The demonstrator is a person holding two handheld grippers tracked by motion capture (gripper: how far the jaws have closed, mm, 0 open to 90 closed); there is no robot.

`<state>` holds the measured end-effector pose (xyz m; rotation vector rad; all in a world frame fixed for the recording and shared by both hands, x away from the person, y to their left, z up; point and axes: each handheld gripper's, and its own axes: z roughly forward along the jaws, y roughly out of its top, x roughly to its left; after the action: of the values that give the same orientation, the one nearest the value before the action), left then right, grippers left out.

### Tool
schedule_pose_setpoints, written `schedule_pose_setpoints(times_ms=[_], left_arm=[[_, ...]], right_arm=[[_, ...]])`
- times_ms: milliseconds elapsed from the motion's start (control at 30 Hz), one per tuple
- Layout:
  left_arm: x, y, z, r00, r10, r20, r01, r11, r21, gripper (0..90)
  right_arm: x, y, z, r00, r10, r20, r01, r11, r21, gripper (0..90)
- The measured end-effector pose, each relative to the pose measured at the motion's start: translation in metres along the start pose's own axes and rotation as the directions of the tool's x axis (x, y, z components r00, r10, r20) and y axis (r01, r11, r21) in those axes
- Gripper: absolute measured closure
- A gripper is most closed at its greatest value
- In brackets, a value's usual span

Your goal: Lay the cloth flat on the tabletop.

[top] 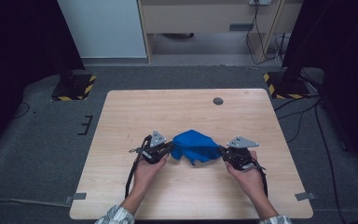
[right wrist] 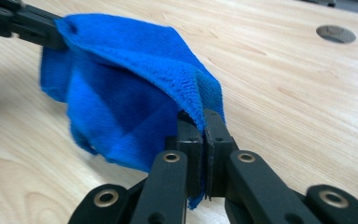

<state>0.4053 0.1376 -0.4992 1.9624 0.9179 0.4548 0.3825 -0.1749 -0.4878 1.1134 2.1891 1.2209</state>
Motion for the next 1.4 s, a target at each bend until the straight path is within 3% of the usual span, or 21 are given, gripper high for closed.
schedule_pose_setpoints(times_ms=[367, 467, 667, 733, 833, 900, 933, 1067, 1267, 1400], left_arm=[[-0.003, 0.004, -0.01, 0.9996, 0.005, 0.027, -0.004, 0.9997, -0.022, 85.4], [-0.005, 0.005, -0.018, 0.9995, 0.011, 0.029, -0.01, 0.9996, -0.028, 85.5], [-0.008, 0.006, -0.04, 0.9989, -0.021, 0.042, 0.023, 0.9987, -0.046, 85.9], [-0.009, 0.009, -0.048, 0.998, -0.035, 0.052, 0.039, 0.9973, -0.062, 85.8], [-0.008, 0.019, -0.054, 0.9986, -0.025, 0.046, 0.028, 0.9977, -0.062, 85.8], [-0.004, 0.025, -0.048, 0.9984, -0.018, 0.053, 0.021, 0.9985, -0.05, 85.4], [-0.002, 0.029, -0.041, 0.9966, -0.022, 0.08, 0.025, 0.9986, -0.046, 84.8], [0.01, 0.035, -0.005, 0.9961, -0.028, 0.083, 0.027, 0.9995, 0.019, 83.5], [0.016, 0.025, 0.031, 0.9972, -0.028, 0.069, 0.021, 0.9954, 0.093, 81.7], [0.015, 0.02, 0.039, 0.9967, -0.023, 0.078, 0.016, 0.9958, 0.09, 73.5]], right_arm=[[0.008, 0.006, -0.013, 0.9993, -0.022, -0.03, 0.021, 1.0, -0.023, 88.4], [0.011, 0.008, -0.017, 0.999, -0.028, -0.035, 0.027, 0.999, -0.03, 88.5], [0.017, 0.009, -0.025, 0.9984, -0.013, -0.055, 0.011, 0.999, -0.033, 88.5], [0.02, 0.011, -0.03, 0.9979, -0.01, -0.064, 0.008, 0.999, -0.039, 88.4], [0.021, 0.017, -0.035, 0.9977, -0.017, -0.066, 0.014, 0.999, -0.045, 88.4], [0.017, 0.021, -0.034, 0.998, -0.013, -0.062, 0.01, 0.999, -0.046, 88.3], [0.014, 0.023, -0.031, 0.9983, -0.01, -0.058, 0.008, 0.999, -0.042, 88.3], [-0.005, 0.018, -0.004, 0.9993, 0.0, -0.038, 0.0, 1.0, 0.002, 88.1], [-0.029, 0.008, 0.019, 0.9996, 0.029, -0.006, -0.028, 0.998, 0.055, 87.8], [-0.037, 0.002, 0.029, 0.9993, 0.038, 0.005, -0.039, 0.997, 0.074, 86.0]])
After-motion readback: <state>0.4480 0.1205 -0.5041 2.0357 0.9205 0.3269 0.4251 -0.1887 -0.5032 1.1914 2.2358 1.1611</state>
